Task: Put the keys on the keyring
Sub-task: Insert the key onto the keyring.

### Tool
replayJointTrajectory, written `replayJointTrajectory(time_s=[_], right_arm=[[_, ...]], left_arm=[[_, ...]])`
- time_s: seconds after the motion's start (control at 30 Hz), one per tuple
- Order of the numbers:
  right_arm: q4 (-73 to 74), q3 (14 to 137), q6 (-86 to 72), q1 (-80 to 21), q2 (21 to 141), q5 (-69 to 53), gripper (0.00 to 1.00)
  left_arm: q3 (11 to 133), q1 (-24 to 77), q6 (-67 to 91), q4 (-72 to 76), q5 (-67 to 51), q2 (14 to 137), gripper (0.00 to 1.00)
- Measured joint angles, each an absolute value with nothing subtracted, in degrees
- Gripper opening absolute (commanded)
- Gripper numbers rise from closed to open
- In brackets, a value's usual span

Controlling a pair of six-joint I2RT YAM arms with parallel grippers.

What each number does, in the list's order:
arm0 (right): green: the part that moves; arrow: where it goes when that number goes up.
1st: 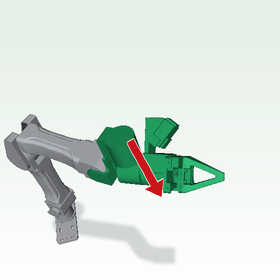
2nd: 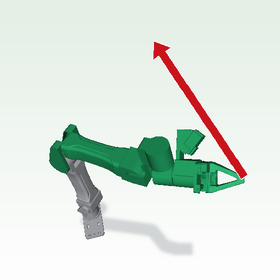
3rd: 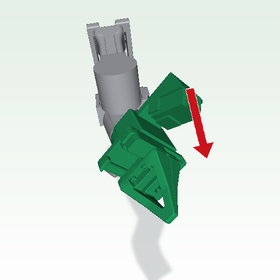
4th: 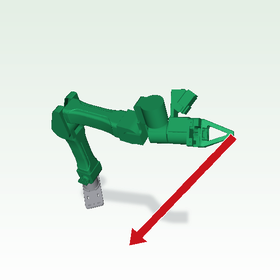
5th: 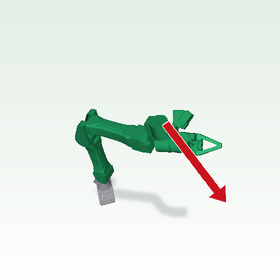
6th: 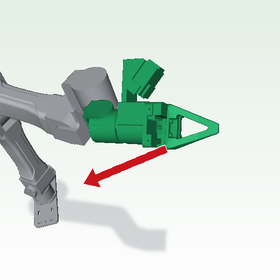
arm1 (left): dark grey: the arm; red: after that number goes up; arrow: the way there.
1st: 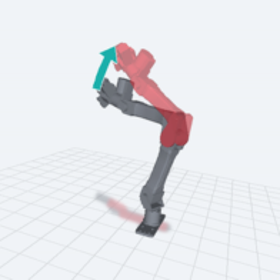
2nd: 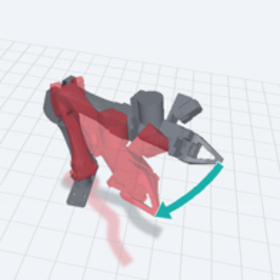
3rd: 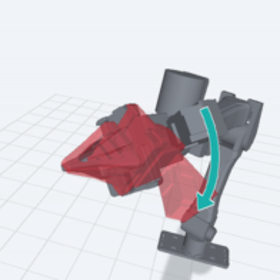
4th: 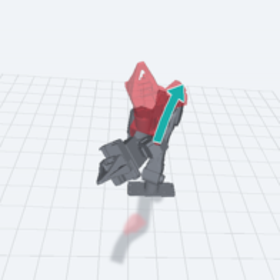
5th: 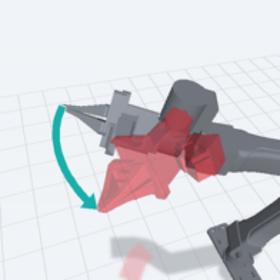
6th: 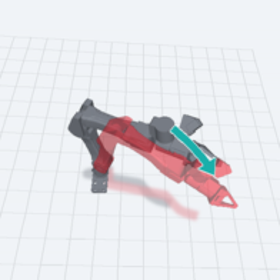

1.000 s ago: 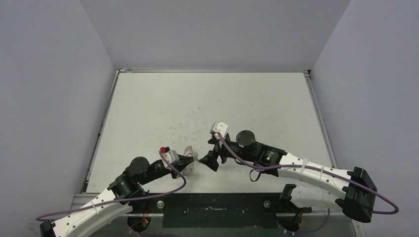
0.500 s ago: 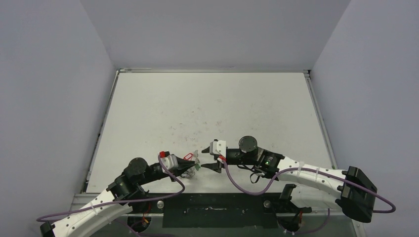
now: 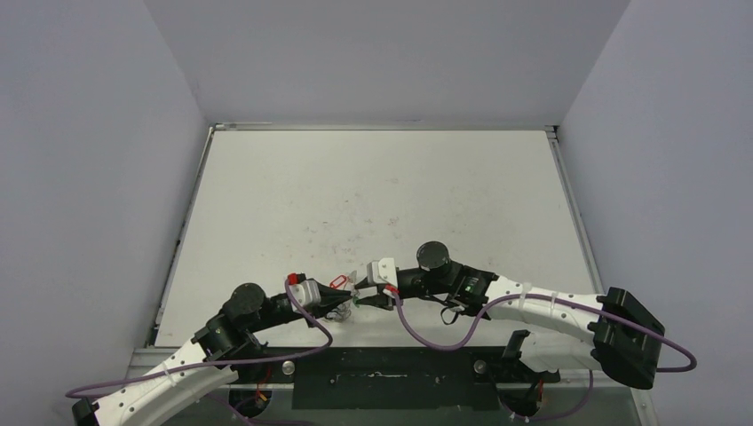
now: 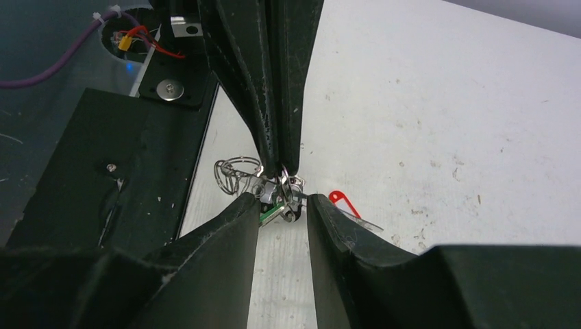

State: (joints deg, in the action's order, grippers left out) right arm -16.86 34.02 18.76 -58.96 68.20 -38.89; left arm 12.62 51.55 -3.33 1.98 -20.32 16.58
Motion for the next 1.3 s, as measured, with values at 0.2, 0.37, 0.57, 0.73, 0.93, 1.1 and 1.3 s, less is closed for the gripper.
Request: replayJointTrajectory(time_s=[0.2, 0.37, 0.57, 0.73, 0.93, 1.1, 1.3], right_arm=[[-17.08, 35.38, 18.87, -59.44, 68.25, -38.44, 0.2], [-16.62, 35.4, 19.22, -59.72, 68.31, -38.39, 0.0], [-13.1, 37.19, 19.57, -59.72, 68.9, -38.35, 0.0], [-3.14, 42.35, 20.32, -60.05, 68.93, -36.14, 0.0], [15.53, 54.5, 20.43, -60.05, 72.71, -30.33, 0.0], [27.51, 58.76, 20.12, -60.1, 76.51, -26.74, 0.0], [35.48, 59.31, 19.11, -60.62, 79.2, -25.3, 0.0]], left_arm=[[12.62, 51.57, -3.49, 1.98, -20.47, 16.62, 0.0], [12.62, 51.55, -3.66, 1.96, -20.64, 16.84, 0.0], [12.62, 51.55, -3.77, 1.58, -20.45, 17.15, 0.1], [13.23, 51.57, -4.67, 1.26, -19.49, 17.47, 0.34], [13.98, 51.55, -5.5, 1.28, -17.78, 18.92, 0.39], [13.98, 51.55, -7.09, 1.87, -17.87, 22.2, 0.35], [12.99, 51.57, -8.21, 8.03, -19.68, 25.87, 0.27]])
